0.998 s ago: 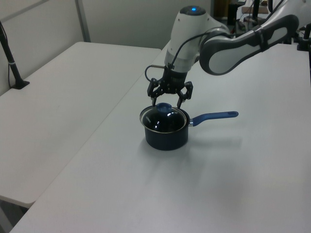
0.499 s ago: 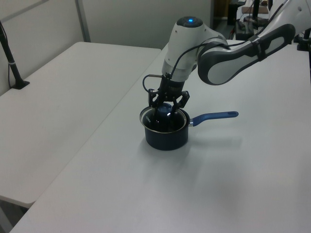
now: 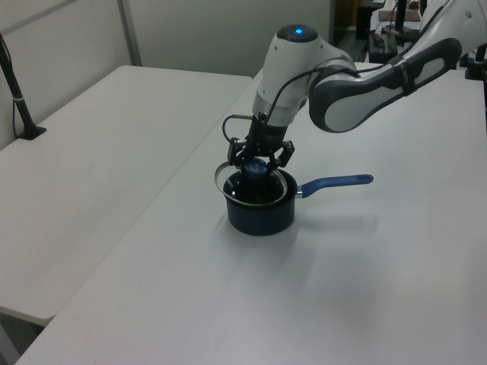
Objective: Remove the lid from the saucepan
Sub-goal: 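Close the gripper on the blue lid knob, then lift the glass lid off the saucepan and carry it beside the pan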
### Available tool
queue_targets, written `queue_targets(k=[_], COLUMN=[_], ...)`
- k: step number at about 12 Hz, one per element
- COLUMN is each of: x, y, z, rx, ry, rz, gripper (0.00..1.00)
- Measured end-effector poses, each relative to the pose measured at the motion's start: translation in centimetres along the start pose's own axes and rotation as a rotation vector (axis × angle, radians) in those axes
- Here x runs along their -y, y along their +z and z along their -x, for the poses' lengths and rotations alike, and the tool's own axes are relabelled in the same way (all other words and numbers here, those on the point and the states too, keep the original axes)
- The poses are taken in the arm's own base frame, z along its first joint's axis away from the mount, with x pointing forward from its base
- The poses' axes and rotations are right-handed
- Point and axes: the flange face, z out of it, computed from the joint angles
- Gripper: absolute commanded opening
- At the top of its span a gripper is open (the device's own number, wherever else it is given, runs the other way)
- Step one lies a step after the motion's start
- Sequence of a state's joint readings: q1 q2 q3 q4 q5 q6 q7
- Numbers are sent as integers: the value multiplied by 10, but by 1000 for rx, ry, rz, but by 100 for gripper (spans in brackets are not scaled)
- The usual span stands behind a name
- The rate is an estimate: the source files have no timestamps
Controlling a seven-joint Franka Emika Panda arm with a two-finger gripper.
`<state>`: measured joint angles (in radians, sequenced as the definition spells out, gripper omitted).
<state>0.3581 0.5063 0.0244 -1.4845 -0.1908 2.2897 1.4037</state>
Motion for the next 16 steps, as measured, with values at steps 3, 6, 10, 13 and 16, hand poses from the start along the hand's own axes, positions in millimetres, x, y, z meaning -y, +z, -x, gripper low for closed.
queue_targets(k=[3, 6, 10, 13, 16], x=[0, -38, -148, -221, -265], y=[-40, -85, -106, -47, 15], z=[-19, -60, -124, -155, -147], rx=[-21, 15, 223, 277, 289], ry=[-76, -331, -721, -814, -839], rz=[-21, 119, 239, 249, 237], gripper=[33, 34, 34, 34, 42])
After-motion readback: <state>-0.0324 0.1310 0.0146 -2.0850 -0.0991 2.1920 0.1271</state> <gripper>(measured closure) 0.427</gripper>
